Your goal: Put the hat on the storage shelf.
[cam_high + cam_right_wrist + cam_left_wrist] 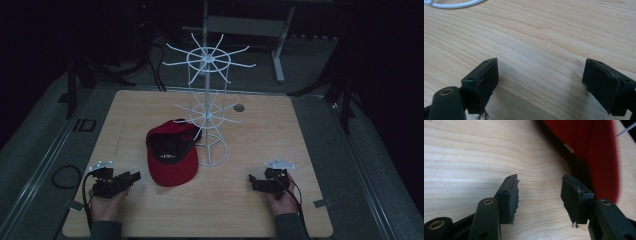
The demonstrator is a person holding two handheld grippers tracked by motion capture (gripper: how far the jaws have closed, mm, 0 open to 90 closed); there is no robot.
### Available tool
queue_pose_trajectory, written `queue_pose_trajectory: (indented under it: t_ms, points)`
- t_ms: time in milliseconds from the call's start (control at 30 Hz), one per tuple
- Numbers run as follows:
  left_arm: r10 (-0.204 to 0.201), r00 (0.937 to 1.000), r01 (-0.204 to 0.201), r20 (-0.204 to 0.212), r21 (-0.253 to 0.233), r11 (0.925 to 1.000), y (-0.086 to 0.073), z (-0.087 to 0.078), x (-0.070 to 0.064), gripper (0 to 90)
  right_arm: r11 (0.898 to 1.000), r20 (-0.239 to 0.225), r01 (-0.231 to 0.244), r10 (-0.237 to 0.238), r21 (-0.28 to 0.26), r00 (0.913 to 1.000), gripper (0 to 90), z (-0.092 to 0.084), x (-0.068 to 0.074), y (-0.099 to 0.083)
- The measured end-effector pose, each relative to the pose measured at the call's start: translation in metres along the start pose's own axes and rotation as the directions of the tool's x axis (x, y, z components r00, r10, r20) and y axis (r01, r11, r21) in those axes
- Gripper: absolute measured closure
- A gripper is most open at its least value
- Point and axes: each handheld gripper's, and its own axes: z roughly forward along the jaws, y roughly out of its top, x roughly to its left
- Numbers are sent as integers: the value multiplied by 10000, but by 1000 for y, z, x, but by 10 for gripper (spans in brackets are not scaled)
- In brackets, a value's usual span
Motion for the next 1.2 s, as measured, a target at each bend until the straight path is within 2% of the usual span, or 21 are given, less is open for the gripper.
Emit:
queue_pose_trajectory:
  t_ms: [133, 267, 500, 733, 867, 1033, 1133, 1167, 1200]
  points:
    - [295, 9986, -285, 441, -229, 9993, 8, -11, -8, 490, 10000, 5, -3, 3, -1, 10000, 134, 0, 0, 0]
    - [360, 9967, -348, 722, -175, 9992, 13, -17, -12, 468, 10000, 10, -7, 7, -2, 10000, 134, 0, 0, 0]
    - [378, 9928, -351, 1133, -257, 9991, 20, -18, -20, 449, 10000, 15, -18, 18, -5, 10000, 134, 0, 0, 0]
    - [601, 9881, -565, 1415, -295, 9980, 28, -15, -33, 441, 10000, 31, -11, 11, -14, 10000, 134, 0, 0, 0]
    - [625, 9863, -593, 1526, -250, 9979, 30, -11, -38, 441, 10000, 31, -14, 14, -15, 10000, 134, 0, 0, 0]
    - [825, 9860, -877, 1452, 301, 9957, 31, 8, -46, 445, 10000, 27, -12, 12, -9, 10000, 134, 0, 0, 0]
    - [963, 9864, -1063, 1329, 698, 9919, 30, 20, -48, 451, 10000, 28, -11, 11, -9, 10000, 134, 0, 0, 0]
    - [1060, 9866, -1183, 1241, 968, 9882, 29, 28, -49, 456, 10000, 28, -10, 10, -11, 10000, 134, 0, 0, 0]
    - [1060, 9866, -1183, 1241, 968, 9882, 29, 28, -49, 461, 10000, 28, -10, 10, -11, 10000, 134, 0, 0, 0]
